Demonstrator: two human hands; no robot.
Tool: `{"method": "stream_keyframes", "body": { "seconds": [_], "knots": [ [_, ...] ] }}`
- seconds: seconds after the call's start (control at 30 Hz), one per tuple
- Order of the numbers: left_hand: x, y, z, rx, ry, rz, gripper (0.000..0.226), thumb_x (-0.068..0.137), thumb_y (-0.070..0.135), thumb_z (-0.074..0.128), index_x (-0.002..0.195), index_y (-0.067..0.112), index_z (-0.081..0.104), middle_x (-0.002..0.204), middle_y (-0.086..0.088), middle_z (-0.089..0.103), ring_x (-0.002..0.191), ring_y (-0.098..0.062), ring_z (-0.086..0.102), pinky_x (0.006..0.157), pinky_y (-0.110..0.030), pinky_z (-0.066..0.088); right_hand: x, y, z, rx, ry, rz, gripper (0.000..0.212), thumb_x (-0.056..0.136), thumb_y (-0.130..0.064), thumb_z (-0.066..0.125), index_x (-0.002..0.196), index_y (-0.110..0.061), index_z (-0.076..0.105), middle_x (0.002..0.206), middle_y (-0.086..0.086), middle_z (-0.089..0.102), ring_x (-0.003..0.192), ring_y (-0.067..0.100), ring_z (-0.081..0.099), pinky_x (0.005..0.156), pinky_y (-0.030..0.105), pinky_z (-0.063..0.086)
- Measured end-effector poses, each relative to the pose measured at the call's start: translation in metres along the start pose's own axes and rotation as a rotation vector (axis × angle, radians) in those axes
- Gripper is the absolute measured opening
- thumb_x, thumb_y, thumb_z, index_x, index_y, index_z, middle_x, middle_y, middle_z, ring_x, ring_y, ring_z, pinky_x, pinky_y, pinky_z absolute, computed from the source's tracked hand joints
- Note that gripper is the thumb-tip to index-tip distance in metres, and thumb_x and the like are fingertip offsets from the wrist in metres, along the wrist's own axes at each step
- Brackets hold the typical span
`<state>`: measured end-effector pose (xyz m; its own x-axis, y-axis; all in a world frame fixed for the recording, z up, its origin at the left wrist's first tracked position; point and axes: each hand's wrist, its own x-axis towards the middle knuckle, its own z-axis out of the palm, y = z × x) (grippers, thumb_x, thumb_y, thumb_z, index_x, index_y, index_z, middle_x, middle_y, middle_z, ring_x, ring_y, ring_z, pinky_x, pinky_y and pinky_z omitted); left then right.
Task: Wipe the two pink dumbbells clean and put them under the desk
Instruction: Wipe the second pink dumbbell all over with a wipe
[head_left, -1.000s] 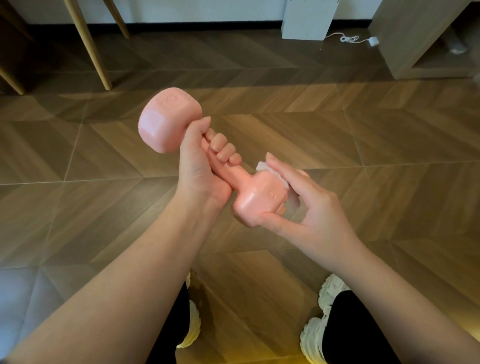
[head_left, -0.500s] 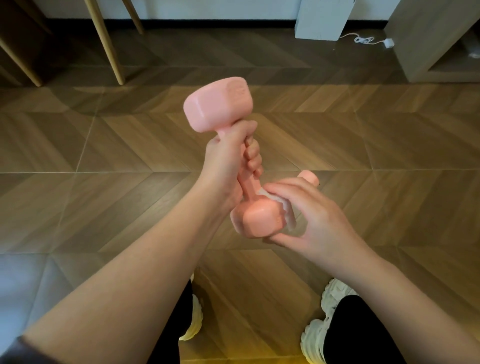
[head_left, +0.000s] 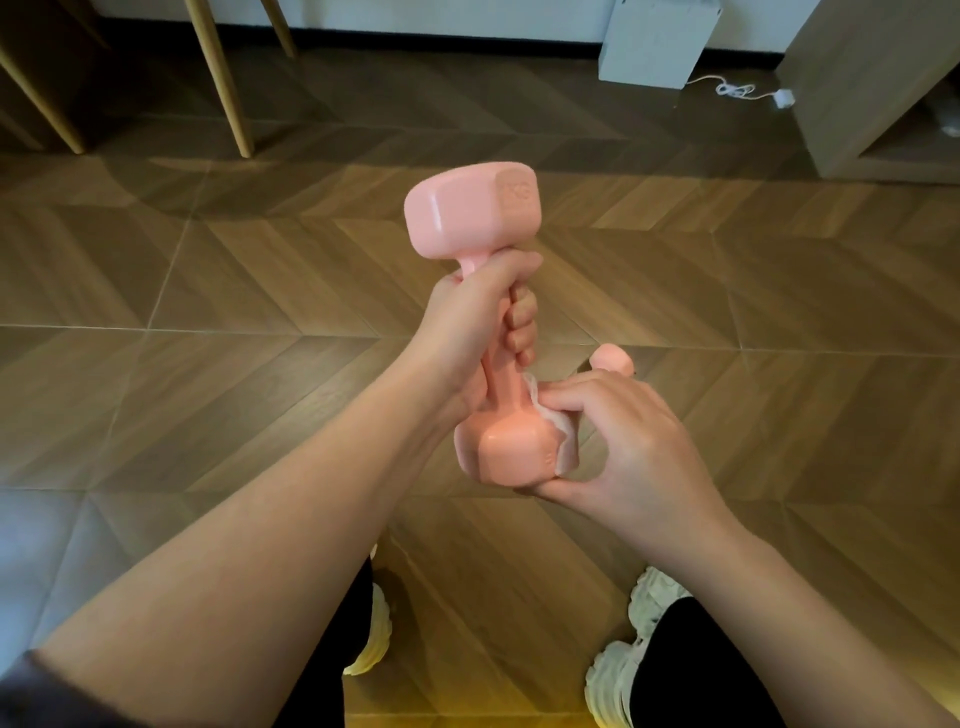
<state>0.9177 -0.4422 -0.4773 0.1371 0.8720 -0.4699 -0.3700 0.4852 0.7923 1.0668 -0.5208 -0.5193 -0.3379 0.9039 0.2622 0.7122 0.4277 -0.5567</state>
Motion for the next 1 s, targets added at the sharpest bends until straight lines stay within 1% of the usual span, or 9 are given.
{"method": "stream_keyframes", "body": {
  "seconds": [0.1,0.2,0.37,0.47,0.57,0.63,0.8,0.9,1.0],
  "knots": [
    [0.001,0.000,-0.002,0.005,-0.018,-0.004,0.036,0.094,0.018,0.056,0.062,0.018,0.038,0.047,0.002,0.032,0.041,-0.013,0.027,0.042,-0.023,0.028,0.004,0.001,0.003,0.079,-0.123,0.042,0.058,0.066,-0.051,0.073,0.113,-0.018,0.061,0.113,-0.007,0.064,0.108,0.009,0.055,0.092,0.029,0.042],
    [-0.001,-0.003,-0.001,0.030,-0.070,0.001,0.038,0.094,0.016,0.056,0.061,0.017,0.038,0.048,0.001,0.031,0.040,-0.013,0.027,0.044,-0.025,0.026,0.007,0.004,0.008,0.092,-0.240,0.061,0.054,0.069,-0.046,0.064,0.116,-0.019,0.059,0.111,-0.004,0.062,0.103,0.018,0.058,0.086,0.039,0.048],
    [-0.002,0.001,0.001,0.025,-0.075,0.016,0.038,0.094,0.016,0.055,0.060,0.017,0.037,0.049,0.000,0.030,0.042,-0.014,0.027,0.043,-0.024,0.027,0.000,0.003,0.009,-0.042,0.030,-0.021,0.038,0.067,-0.026,0.073,0.102,-0.015,0.061,0.103,-0.001,0.067,0.096,0.018,0.059,0.082,0.030,0.041],
    [0.001,0.001,-0.003,0.011,-0.036,0.003,0.038,0.094,0.018,0.055,0.060,0.018,0.038,0.048,0.002,0.032,0.042,-0.013,0.028,0.042,-0.023,0.028,-0.001,0.002,0.011,-0.007,0.068,-0.011,0.046,0.063,-0.009,0.085,0.103,-0.011,0.062,0.104,0.001,0.066,0.098,0.015,0.057,0.081,0.028,0.040],
    [0.003,0.000,-0.006,0.001,-0.105,0.004,0.038,0.093,0.017,0.053,0.059,0.018,0.036,0.048,0.002,0.030,0.040,-0.012,0.027,0.042,-0.023,0.026,0.006,0.002,0.011,0.145,-0.105,0.048,0.051,0.066,-0.022,0.077,0.112,-0.023,0.056,0.110,-0.010,0.060,0.096,0.004,0.052,0.078,0.024,0.040],
    [0.001,0.002,-0.007,-0.014,-0.216,0.004,0.038,0.091,0.014,0.051,0.056,0.017,0.036,0.045,0.002,0.030,0.037,-0.012,0.025,0.041,-0.023,0.025,0.008,0.002,0.012,0.191,-0.167,0.054,0.049,0.067,-0.027,0.073,0.109,-0.032,0.050,0.101,-0.020,0.053,0.088,-0.002,0.047,0.073,0.020,0.037],
    [-0.002,0.005,-0.008,-0.053,-0.368,0.012,0.037,0.086,0.011,0.050,0.051,0.018,0.040,0.043,0.002,0.033,0.035,-0.011,0.029,0.039,-0.021,0.028,0.001,0.002,0.011,0.137,-0.035,0.057,0.050,0.064,-0.028,0.080,0.103,-0.030,0.050,0.100,-0.010,0.056,0.088,0.020,0.059,0.069,0.040,0.048],
    [0.001,0.005,-0.009,-0.090,-0.353,0.000,0.040,0.089,0.009,0.045,0.051,0.017,0.037,0.043,0.001,0.033,0.035,-0.011,0.029,0.039,-0.022,0.029,-0.001,0.003,0.009,0.124,0.039,0.001,0.044,0.067,-0.038,0.074,0.103,-0.023,0.052,0.100,-0.007,0.056,0.090,0.017,0.059,0.070,0.034,0.047],
    [0.003,0.003,-0.012,-0.118,-0.378,-0.022,0.038,0.085,0.011,0.048,0.050,0.018,0.035,0.041,0.003,0.031,0.033,-0.010,0.027,0.037,-0.020,0.028,0.004,0.002,0.008,0.239,-0.118,0.067,0.046,0.067,-0.038,0.074,0.107,-0.029,0.055,0.103,-0.013,0.059,0.094,0.008,0.056,0.075,0.030,0.044]
  ]
}}
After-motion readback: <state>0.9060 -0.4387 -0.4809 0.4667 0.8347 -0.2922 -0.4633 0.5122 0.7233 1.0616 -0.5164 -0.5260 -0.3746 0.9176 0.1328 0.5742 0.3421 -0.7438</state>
